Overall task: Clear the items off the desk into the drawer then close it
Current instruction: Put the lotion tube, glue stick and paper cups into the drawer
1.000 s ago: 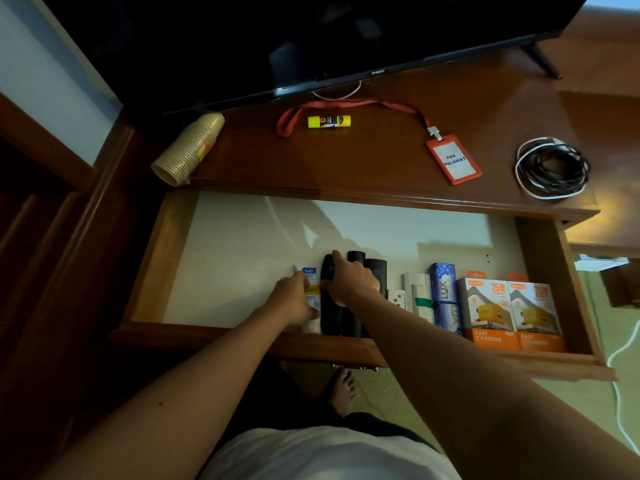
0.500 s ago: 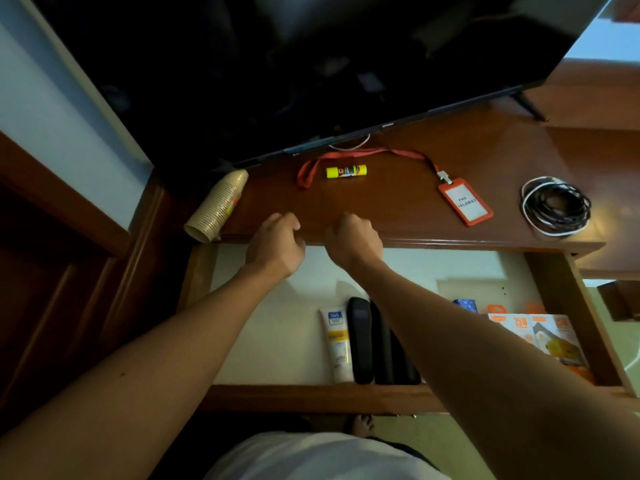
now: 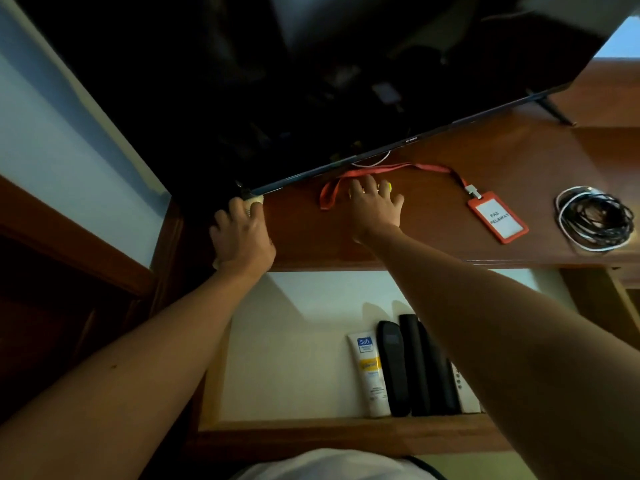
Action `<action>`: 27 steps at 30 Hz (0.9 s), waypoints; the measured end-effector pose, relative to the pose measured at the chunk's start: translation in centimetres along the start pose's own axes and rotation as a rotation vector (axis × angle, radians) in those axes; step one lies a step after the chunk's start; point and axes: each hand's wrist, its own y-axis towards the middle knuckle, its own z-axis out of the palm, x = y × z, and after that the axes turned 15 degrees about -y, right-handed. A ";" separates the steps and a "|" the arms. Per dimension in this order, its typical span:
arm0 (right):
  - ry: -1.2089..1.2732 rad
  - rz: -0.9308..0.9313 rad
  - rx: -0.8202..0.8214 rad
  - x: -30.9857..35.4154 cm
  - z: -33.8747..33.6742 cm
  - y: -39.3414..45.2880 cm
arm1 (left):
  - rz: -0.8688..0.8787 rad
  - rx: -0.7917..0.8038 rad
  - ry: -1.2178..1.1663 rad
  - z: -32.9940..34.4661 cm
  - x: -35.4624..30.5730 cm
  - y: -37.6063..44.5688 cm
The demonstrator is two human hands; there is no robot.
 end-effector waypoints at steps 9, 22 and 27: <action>-0.097 0.045 0.015 0.0 0.2 0.7 | 0.013 -0.045 -0.124 0.4 -0.6 -0.5; -0.227 -0.064 0.018 -0.9 1.3 -2.9 | -0.168 -0.013 -0.339 1.9 -1.4 -2.9; -0.217 -0.123 0.023 -0.4 0.9 -5.8 | -0.177 -0.025 -0.392 2.4 -3.5 -5.3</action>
